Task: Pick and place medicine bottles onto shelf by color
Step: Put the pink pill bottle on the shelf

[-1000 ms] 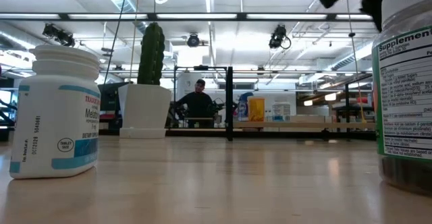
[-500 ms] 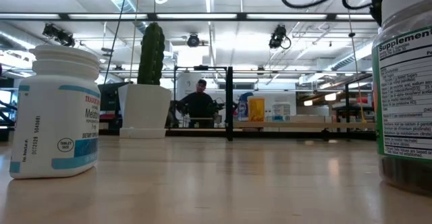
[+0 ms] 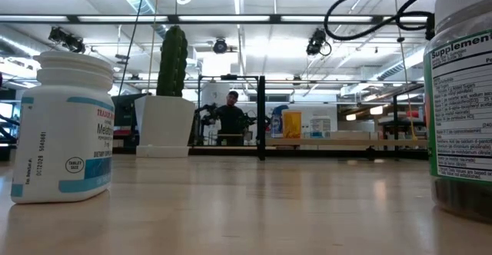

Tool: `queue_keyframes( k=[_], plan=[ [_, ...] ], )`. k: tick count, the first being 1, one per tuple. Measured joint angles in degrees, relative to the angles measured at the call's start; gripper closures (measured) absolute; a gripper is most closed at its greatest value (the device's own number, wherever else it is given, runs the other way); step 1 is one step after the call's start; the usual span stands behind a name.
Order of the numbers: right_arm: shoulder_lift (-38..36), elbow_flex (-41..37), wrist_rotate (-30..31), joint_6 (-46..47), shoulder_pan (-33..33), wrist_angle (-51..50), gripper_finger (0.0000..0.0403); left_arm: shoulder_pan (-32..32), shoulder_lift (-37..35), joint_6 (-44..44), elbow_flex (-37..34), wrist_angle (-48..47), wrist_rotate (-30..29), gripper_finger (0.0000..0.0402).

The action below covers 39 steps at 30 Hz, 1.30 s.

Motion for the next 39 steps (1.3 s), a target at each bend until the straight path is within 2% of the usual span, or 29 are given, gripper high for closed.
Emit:
queue_keyframes(
  k=[6,20,28,39],
  plan=[
    [0.2,-1.6,-0.1,2.7,0.0,5.3,0.0073,0.0,0.0,0.0,0.0,-0.3,0.0,0.0104],
    [1.9,-5.3,-0.6,6.5,0.0,9.1,0.0075,0.0,0.0,0.1,0.0,-2.9,0.0,0.0104],
    [3.1,-5.3,0.2,6.5,-0.5,10.5,0.0096,0.0,0.0,0.1,0.0,-3.1,0.0,0.0104],
    [3.1,-5.3,-0.7,6.1,-2.7,10.4,0.0157,0.0,0.0,0.1,0.0,-3.1,0.0,0.0104]
  ],
)
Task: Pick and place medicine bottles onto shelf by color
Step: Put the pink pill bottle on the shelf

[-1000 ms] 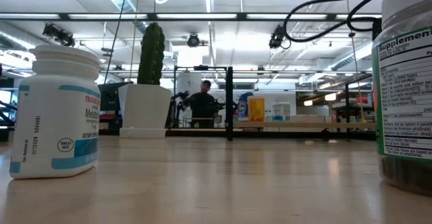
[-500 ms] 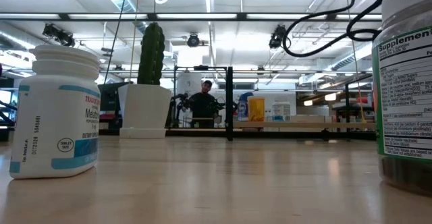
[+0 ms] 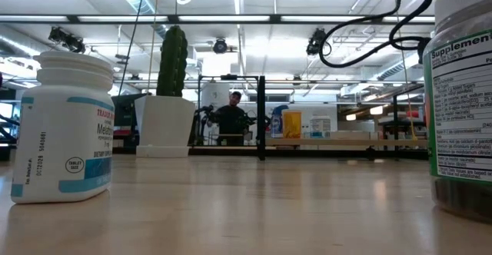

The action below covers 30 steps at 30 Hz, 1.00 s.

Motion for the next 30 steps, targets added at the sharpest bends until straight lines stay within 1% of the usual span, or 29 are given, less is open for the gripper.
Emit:
queue_keyframes(
  k=[3,7,17,20,30],
  plan=[
    [0.0,0.0,-0.9,-0.5,0.0,0.0,0.0167,0.0,0.0,0.0,0.0,0.0,0.0,0.0104],
    [0.0,0.0,-1.7,-2.1,0.0,0.0,0.0166,0.0,0.0,0.0,0.0,0.0,0.0,0.0104],
    [0.0,0.0,-1.7,-5.2,0.0,-0.1,0.0116,0.0,0.0,0.0,0.0,0.0,0.0,0.0104],
    [0.0,0.0,-1.7,-5.5,0.0,-0.4,0.0107,0.0,0.0,0.0,0.0,0.0,0.0,0.0104],
    [0.0,-1.9,-3.1,-3.6,0.1,-0.4,0.012,-0.1,0.0,-0.1,0.0,0.0,0.0,0.0104]
  ],
)
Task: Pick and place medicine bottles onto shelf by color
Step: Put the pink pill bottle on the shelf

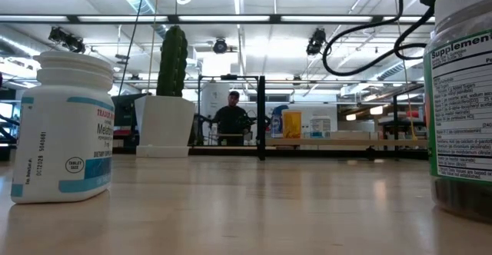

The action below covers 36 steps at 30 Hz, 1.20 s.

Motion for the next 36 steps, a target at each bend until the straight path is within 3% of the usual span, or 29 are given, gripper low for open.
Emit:
queue_keyframes(
  k=[8,18,25,31,36],
  plan=[
    [0.0,0.0,0.2,0.2,0.0,0.1,0.0145,0.0,0.0,0.0,0.0,0.0,0.0,0.0104],
    [0.0,0.7,-0.2,-0.3,0.0,0.2,0.0217,0.0,0.0,0.0,0.0,0.0,0.0,0.0104],
    [0.0,2.5,-0.7,-1.0,-0.7,0.0,0.0208,0.0,0.0,0.0,0.0,0.0,0.0,0.0104],
    [0.0,6.1,1.0,-7.3,-6.1,0.1,0.0215,0.0,0.0,0.0,0.0,0.0,0.0,0.0104],
    [2.2,11.7,3.6,-20.1,-14.7,-0.4,0.0215,0.0,0.0,0.1,0.0,0.0,0.0,0.0104]
  ],
)
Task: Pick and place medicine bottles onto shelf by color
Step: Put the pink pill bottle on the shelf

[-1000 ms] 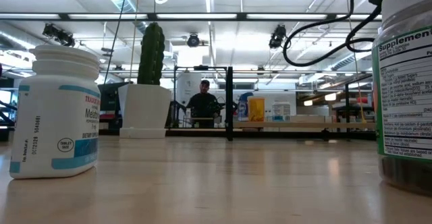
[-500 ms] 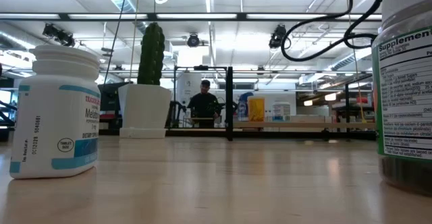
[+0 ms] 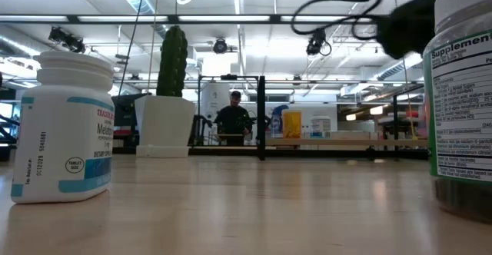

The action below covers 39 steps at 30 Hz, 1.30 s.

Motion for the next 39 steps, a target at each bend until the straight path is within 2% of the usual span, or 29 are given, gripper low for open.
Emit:
queue_keyframes(
  k=[5,8,12,17,26,39],
  plan=[
    [11.7,11.5,1.3,-19.2,-8.8,-3.9,0.0212,0.0,0.0,0.0,0.0,-0.9,0.0,0.0104],
    [20.2,20.2,4.3,-28.6,-13.2,-8.4,0.0212,0.0,0.0,-0.1,0.0,-1.3,0.0,0.0104],
    [27.6,29.4,6.3,-37.3,-19.1,-10.7,0.0212,-0.1,0.0,-1.3,0.0,-1.3,0.0,0.0104],
    [31.1,37.5,6.3,-43.7,-26.6,-13.7,0.0212,-0.1,0.0,-1.5,0.0,-1.4,0.0,0.0104],
    [31.6,39.5,6.6,-47.4,-38.4,-14.9,0.021,1.5,0.0,-1.5,0.0,-1.4,-0.9,0.0104],
    [35.9,39.4,6.7,-47.1,-39.8,-12.6,0.021,2.1,0.0,-1.5,0.0,-1.4,-0.9,0.0104]
  ],
)
